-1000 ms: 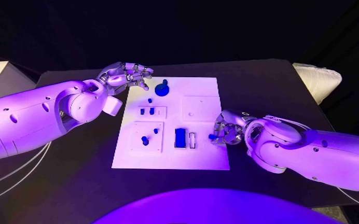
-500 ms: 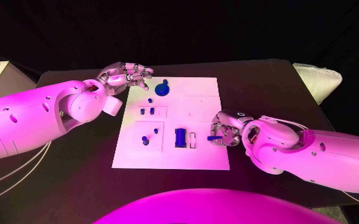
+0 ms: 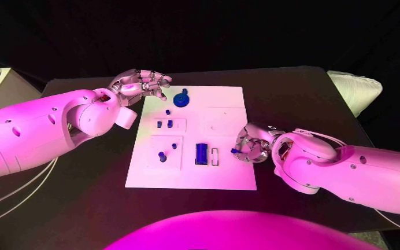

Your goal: Assemble the parts on the task board

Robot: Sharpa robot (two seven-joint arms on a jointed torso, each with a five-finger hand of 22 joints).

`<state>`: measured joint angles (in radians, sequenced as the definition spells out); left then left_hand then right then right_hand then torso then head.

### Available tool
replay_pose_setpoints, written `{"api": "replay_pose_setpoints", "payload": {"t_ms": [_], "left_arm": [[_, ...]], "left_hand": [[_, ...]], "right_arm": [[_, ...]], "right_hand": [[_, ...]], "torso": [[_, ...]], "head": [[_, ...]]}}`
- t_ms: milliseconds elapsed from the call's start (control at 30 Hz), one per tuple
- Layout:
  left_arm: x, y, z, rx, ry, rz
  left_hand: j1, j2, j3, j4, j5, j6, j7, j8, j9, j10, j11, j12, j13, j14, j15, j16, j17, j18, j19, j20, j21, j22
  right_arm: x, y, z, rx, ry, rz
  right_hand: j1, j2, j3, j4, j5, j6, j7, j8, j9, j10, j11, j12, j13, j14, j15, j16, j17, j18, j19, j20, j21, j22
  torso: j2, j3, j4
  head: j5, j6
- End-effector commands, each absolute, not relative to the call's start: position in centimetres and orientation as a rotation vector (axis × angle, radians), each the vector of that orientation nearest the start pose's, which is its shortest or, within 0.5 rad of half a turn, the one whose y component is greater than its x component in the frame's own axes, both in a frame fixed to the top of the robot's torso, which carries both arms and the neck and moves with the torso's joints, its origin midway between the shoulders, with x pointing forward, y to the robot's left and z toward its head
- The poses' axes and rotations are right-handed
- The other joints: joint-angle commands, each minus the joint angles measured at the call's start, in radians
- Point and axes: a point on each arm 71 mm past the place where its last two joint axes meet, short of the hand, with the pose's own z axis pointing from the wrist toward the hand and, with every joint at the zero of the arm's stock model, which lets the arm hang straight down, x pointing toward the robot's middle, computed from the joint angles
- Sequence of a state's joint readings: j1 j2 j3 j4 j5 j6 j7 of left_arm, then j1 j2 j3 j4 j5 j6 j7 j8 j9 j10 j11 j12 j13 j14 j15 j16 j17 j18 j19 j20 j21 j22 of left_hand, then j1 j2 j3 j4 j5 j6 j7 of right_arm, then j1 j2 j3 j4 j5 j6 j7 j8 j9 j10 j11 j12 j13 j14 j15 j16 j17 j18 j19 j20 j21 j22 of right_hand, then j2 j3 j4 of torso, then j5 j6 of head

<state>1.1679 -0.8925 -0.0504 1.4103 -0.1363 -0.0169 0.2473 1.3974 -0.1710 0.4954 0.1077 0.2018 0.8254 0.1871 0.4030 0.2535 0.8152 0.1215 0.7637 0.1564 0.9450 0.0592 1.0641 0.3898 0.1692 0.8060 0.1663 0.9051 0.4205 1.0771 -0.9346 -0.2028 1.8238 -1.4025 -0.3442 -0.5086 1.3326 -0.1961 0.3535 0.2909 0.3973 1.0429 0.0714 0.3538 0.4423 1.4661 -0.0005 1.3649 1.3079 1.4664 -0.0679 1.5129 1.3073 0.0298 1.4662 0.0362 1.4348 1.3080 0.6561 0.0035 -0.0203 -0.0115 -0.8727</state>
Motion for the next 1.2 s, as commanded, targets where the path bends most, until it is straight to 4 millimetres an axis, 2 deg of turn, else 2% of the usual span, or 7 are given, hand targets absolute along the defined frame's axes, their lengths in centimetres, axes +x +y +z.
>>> {"api": "replay_pose_setpoints", "payload": {"t_ms": [33, 200, 333, 500, 667, 767, 1200], "left_arm": [[49.1, 24.9, -21.1, -1.036, 1.715, -1.540], [49.1, 24.9, -21.1, -1.036, 1.716, -1.539], [49.1, 24.8, -21.1, -1.036, 1.719, -1.540], [49.1, 24.8, -21.2, -1.036, 1.721, -1.541], [49.1, 24.7, -21.2, -1.036, 1.722, -1.542], [49.1, 24.7, -21.2, -1.036, 1.722, -1.542], [49.1, 24.7, -21.2, -1.036, 1.724, -1.542]], "left_hand": [[0.006, -0.005, 0.000, 0.007, 0.003, -0.004, 0.001, -0.005, -0.001, -0.003, 0.005, 0.000, -0.001, 0.000, 0.004, -0.003, 0.000, 0.014, 0.006, 0.001, -0.005, -0.001], [0.007, -0.005, 0.000, 0.009, 0.004, -0.004, 0.001, -0.005, -0.001, -0.003, 0.005, 0.001, -0.001, -0.001, 0.004, -0.003, 0.000, 0.014, 0.008, 0.001, -0.006, -0.002], [0.007, -0.005, 0.000, 0.009, 0.004, -0.004, 0.001, -0.005, -0.001, -0.003, 0.005, 0.001, -0.001, -0.001, 0.004, -0.003, 0.000, 0.014, 0.008, 0.001, -0.006, -0.002], [0.007, -0.005, 0.000, 0.009, 0.004, -0.004, 0.001, -0.005, -0.001, -0.003, 0.005, 0.001, -0.001, -0.001, 0.004, -0.003, 0.000, 0.014, 0.008, 0.001, -0.006, -0.002], [0.007, -0.005, 0.000, 0.009, 0.004, -0.004, 0.001, -0.005, -0.001, -0.003, 0.005, 0.001, -0.001, -0.001, 0.004, -0.003, 0.000, 0.014, 0.008, 0.001, -0.006, -0.002], [0.007, -0.005, 0.000, 0.009, 0.004, -0.004, 0.001, -0.005, -0.001, -0.003, 0.005, 0.001, -0.001, -0.001, 0.004, -0.003, 0.000, 0.014, 0.008, 0.001, -0.006, -0.002], [0.006, -0.005, 0.000, 0.010, 0.003, -0.004, 0.001, -0.006, -0.001, -0.003, 0.006, 0.001, -0.002, -0.001, 0.005, -0.003, 0.000, 0.014, 0.008, 0.001, -0.008, -0.003]], "right_arm": [[37.3, -18.7, -27.7, 0.271, 2.106, 0.552], [37.4, -18.1, -27.0, 0.361, 2.088, 0.619], [37.3, -17.2, -27.0, 0.392, 2.102, 0.655], [37.3, -16.4, -27.1, 0.397, 2.128, 0.669], [37.3, -15.8, -27.5, 0.401, 2.153, 0.666], [37.3, -15.5, -27.7, 0.404, 2.162, 0.659], [37.4, -14.8, -28.1, 0.398, 2.189, 0.643]], "right_hand": [[-0.016, -0.004, 0.008, -0.001, -0.009, 0.006, -0.003, 0.007, 0.013, 0.027, -0.007, 0.004, 0.152, 0.088, -0.002, 0.006, 0.198, -0.004, 0.062, 0.003, 0.002, 0.228], [-0.033, -0.002, 0.017, -0.003, -0.031, 0.008, -0.004, 0.009, 0.015, 0.029, -0.008, 0.009, 0.155, 0.088, -0.002, 0.006, 0.198, -0.004, 0.063, 0.003, 0.006, 0.229], [-0.053, -0.001, 0.029, -0.004, -0.077, 0.011, -0.006, 0.013, 0.020, 0.034, -0.010, 0.016, 0.159, 0.088, -0.004, 0.007, 0.201, -0.005, 0.065, 0.002, 0.011, 0.230], [-0.069, -0.001, 0.031, -0.003, -0.095, 0.019, -0.009, 0.020, 0.023, 0.036, -0.012, 0.022, 0.162, 0.089, -0.005, 0.011, 0.205, -0.007, 0.067, 0.001, 0.019, 0.232], [-0.094, -0.007, 0.024, -0.005, -0.061, 0.021, -0.011, 0.026, 0.028, 0.038, -0.014, 0.023, 0.163, 0.090, -0.007, 0.011, 0.205, -0.007, 0.068, -0.001, 0.021, 0.233], [-0.100, -0.007, 0.021, -0.003, -0.057, 0.024, -0.012, 0.029, 0.029, 0.039, -0.014, 0.026, 0.165, 0.090, -0.008, 0.012, 0.207, -0.008, 0.069, -0.002, 0.024, 0.234], [-0.132, -0.001, 0.008, -0.002, -0.084, 0.029, -0.015, 0.037, 0.034, 0.042, -0.017, 0.032, 0.169, 0.091, -0.009, 0.014, 0.209, -0.008, 0.070, -0.003, 0.028, 0.234]], "torso": [[0.000, -0.0008, 0.0002], [0.000, 0.0002, 0.0010], [0.001, -0.0010, 0.0020], [0.000, -0.0005, 0.0003], [0.001, 0.0003, 0.0006], [0.000, 0.0005, 0.0007], [0.000, 0.0000, 0.0002]], "head": [[-0.002, 0.000], [-0.002, 0.000], [-0.003, 0.000], [-0.001, 0.000], [-0.001, 0.000], [0.000, 0.000], [0.002, 0.000]]}}
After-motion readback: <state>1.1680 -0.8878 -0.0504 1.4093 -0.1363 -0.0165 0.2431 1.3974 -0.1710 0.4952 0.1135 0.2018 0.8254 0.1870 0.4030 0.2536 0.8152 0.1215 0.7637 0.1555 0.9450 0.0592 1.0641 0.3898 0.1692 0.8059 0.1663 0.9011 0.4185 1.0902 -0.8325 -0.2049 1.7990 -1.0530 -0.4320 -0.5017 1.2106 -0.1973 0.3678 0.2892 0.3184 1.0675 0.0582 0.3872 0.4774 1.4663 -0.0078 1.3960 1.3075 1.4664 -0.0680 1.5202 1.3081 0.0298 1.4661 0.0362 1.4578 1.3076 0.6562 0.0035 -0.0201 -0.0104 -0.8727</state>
